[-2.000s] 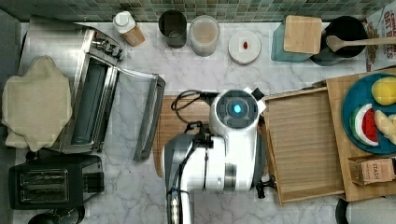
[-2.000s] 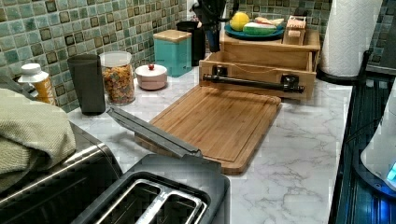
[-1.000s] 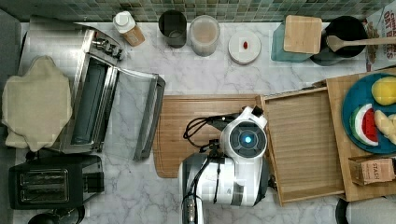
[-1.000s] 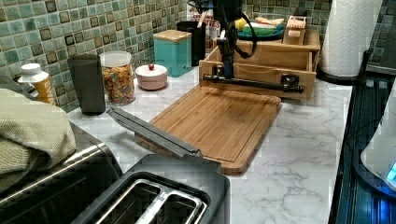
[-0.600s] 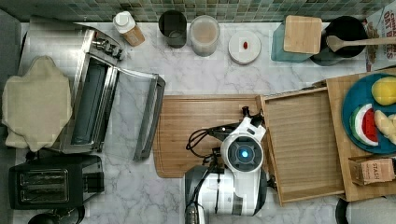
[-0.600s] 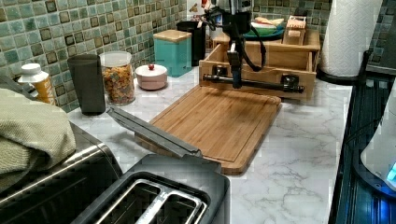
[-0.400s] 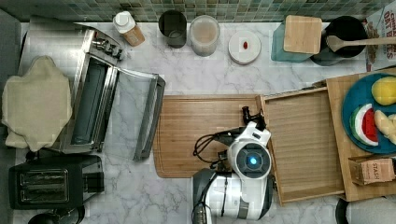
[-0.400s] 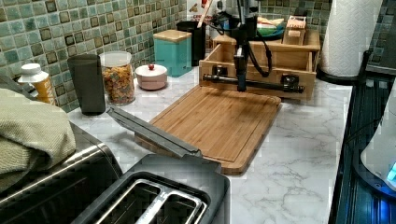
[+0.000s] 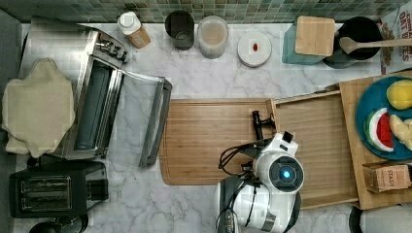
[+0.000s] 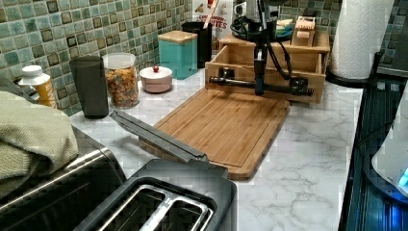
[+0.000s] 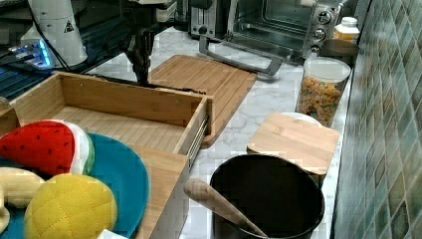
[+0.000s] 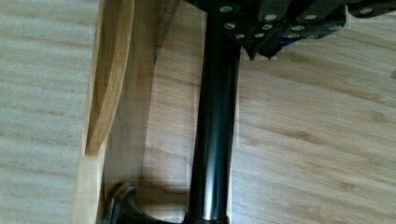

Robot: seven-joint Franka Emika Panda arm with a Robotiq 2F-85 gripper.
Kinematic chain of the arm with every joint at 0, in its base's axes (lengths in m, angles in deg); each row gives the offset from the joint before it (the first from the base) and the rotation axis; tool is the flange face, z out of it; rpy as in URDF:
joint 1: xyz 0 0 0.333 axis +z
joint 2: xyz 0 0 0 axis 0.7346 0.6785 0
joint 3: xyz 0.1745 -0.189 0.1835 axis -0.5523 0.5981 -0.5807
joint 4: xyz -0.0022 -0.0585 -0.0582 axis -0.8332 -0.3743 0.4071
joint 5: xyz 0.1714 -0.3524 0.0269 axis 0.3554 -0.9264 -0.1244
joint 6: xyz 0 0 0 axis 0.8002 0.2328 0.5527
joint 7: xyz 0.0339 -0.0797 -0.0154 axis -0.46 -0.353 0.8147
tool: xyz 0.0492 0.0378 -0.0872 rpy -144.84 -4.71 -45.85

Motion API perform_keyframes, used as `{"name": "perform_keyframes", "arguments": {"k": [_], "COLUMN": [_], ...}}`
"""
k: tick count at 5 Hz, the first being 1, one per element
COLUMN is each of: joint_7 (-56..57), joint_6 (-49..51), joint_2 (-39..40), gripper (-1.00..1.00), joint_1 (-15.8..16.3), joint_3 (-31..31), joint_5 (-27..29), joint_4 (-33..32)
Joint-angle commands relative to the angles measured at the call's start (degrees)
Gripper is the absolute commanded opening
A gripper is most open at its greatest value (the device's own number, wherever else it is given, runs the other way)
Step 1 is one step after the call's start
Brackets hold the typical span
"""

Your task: Close the drawer.

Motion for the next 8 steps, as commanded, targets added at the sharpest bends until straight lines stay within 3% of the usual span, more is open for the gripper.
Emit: {"name": "perform_keyframes", "arguments": {"k": [1,3,5,6,7,8], "joint_7": [5.7,12.6,26.7,29.9,24.3,15.2], "joint_6": [-6.3,0.3,3.7,2.6,2.8,-8.0], "joint_2": [8.5,13.9,23.4,23.3,21.2,19.3], "gripper": [-1.00,-1.00,-1.00,-1.00,-1.00,-1.00], "joint_1": [-3.3,-6.4,-13.4,-14.9,-15.0,-11.0], "joint_3": [2.2,7.7,8.1,9.5,11.2,15.5], "joint_5": [6.8,7.6,15.3,14.9,8.9,1.7], "joint_4": [8.5,22.5,36.2,38.1,37.9,31.5]}}
